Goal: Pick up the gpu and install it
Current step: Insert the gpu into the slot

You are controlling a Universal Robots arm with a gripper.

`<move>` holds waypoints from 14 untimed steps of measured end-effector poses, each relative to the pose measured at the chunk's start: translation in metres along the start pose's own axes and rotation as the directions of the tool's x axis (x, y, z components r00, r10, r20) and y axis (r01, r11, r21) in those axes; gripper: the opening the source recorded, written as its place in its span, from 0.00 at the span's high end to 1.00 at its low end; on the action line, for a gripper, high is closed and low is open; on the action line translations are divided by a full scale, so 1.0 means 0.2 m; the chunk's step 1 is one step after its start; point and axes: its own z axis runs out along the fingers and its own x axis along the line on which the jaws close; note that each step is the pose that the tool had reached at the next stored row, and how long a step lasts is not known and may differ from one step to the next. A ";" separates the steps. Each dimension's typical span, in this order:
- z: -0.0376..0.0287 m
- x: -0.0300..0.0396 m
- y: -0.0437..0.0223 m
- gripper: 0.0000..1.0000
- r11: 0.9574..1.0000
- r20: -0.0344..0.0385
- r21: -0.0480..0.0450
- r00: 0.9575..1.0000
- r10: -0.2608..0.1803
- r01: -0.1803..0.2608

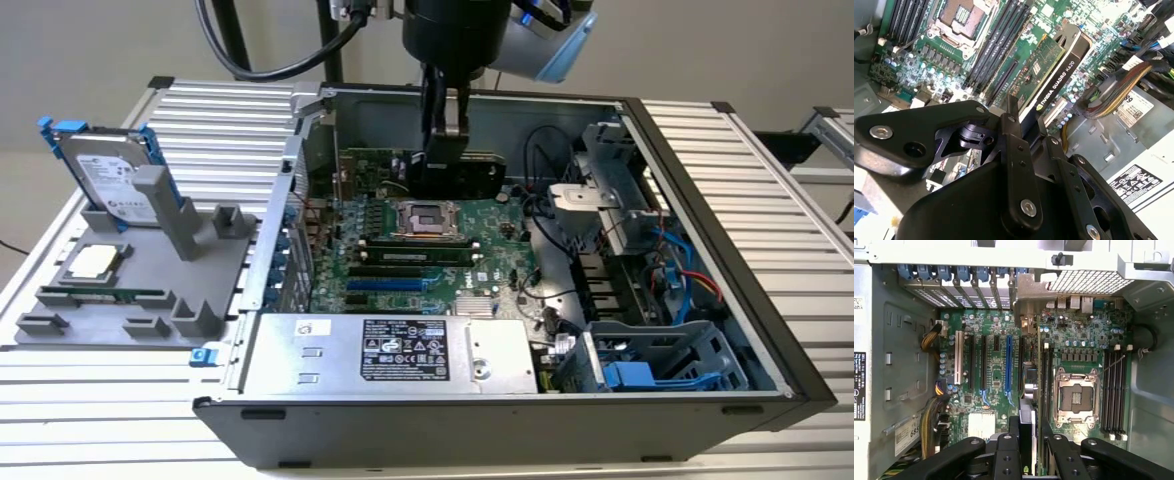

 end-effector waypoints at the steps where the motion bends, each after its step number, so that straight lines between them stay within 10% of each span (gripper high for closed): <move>1: 0.001 0.000 0.000 1.00 1.000 0.000 0.000 1.000 0.000 0.000; 14: 0.017 0.000 0.000 1.00 1.000 -0.002 0.000 1.000 0.000 0.000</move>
